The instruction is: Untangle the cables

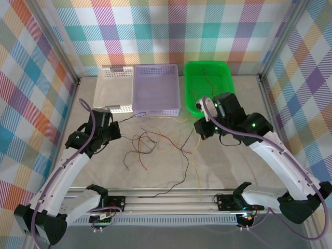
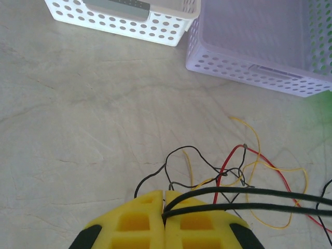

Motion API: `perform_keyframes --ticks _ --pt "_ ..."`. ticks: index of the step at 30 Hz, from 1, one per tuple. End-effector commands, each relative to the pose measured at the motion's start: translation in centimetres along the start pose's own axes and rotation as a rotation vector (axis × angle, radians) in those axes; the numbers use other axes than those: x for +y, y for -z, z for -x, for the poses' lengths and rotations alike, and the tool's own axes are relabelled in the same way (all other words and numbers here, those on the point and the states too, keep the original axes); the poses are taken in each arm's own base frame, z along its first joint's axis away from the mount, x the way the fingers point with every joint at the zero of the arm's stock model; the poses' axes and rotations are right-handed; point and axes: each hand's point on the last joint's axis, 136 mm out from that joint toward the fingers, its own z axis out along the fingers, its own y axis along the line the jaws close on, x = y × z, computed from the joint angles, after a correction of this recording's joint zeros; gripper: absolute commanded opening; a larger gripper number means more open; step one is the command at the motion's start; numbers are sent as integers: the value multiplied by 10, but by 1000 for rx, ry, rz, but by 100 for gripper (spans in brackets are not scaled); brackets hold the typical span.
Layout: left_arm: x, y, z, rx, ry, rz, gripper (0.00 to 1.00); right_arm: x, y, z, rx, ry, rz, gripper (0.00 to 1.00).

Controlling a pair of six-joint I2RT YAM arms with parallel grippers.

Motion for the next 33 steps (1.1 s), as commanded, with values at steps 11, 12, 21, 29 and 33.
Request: perform_keyframes --ticks 11,12,21,29,33 --pt "34 -6 1 9 -57 199 0 -16 45 57 -202 27 -123 0" --pt "34 -6 1 11 -56 205 0 -15 49 57 -207 26 -118 0" --pt "14 -1 2 -18 -49 67 0 -3 27 98 -284 12 -40 0" --pt "9 2 0 -27 -67 37 0 -24 -11 177 -492 58 -164 0" --pt "5 2 -1 -22 -76 21 0 -33 -46 208 -539 61 -199 0"
